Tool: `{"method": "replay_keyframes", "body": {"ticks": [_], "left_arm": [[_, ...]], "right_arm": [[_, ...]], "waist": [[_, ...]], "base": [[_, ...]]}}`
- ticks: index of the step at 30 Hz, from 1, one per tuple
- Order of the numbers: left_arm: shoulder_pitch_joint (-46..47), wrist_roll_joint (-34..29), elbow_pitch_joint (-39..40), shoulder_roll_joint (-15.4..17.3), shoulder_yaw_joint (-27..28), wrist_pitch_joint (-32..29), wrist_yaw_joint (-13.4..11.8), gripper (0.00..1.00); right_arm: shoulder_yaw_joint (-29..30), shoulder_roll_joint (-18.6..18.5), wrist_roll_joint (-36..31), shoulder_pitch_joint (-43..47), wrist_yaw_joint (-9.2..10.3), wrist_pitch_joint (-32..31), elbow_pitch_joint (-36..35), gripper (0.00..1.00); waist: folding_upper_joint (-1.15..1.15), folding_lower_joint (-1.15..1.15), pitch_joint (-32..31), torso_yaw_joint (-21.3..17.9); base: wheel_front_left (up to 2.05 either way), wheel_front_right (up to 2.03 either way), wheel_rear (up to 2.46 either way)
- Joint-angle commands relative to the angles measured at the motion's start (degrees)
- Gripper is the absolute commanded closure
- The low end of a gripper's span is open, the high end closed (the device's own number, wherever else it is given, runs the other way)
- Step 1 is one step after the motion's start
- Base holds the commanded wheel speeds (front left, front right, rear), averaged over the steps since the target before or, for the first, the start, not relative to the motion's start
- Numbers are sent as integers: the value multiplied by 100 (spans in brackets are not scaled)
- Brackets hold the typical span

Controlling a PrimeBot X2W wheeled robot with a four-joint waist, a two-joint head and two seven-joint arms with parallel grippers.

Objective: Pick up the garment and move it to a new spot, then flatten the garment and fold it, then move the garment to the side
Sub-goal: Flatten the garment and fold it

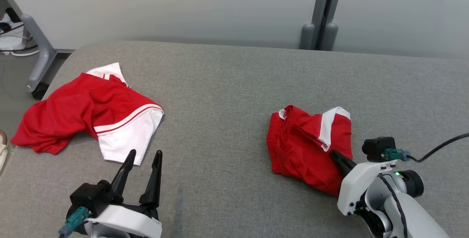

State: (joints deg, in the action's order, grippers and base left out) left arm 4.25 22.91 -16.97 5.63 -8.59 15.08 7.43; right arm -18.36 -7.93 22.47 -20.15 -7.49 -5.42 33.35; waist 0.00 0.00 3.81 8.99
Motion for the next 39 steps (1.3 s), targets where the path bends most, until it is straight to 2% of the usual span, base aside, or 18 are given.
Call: {"method": "replay_keyframes", "body": {"ticks": [1, 15, 22, 23, 26, 30, 39], "left_arm": [[105, 42, -12, 63, 3, 10, 12, 0], [282, 105, -106, 133, -140, 9, 12, 0], [379, 162, -121, 175, -140, 10, 12, 0], [379, 162, -121, 175, -140, 10, 12, 0], [377, 170, -133, 172, -117, 10, 12, 0], [297, 149, -146, 140, -93, 9, 12, 0], [59, 36, -99, 107, 39, 10, 12, 0]], "right_arm": [[-2, 7, 80, -93, -1, -21, 92, 100], [-54, -214, 676, -1361, -1, 361, 1221, 100], [-250, -348, 885, -2090, -1, 563, 1829, 100], [-250, -348, 885, -2090, -1, 563, 1829, 100], [-252, -359, 882, -2354, -1, 1179, 2043, 100], [-299, -366, 861, -2358, -1, 1580, 2099, 100], [-229, -570, 852, -1700, -1, 2017, 1914, 100]], "waist": [[0, 0, 51, 69], [0, 0, 210, 785], [0, 0, 352, 991], [0, 0, 352, 991], [0, 0, 353, 1004], [0, 0, 299, 931], [0, 0, 9, 410]], "base": [[0, 0, 0], [0, 0, 0], [0, 0, 0], [0, 0, 0], [0, 0, 0], [0, 0, 0], [0, 0, 0]]}}
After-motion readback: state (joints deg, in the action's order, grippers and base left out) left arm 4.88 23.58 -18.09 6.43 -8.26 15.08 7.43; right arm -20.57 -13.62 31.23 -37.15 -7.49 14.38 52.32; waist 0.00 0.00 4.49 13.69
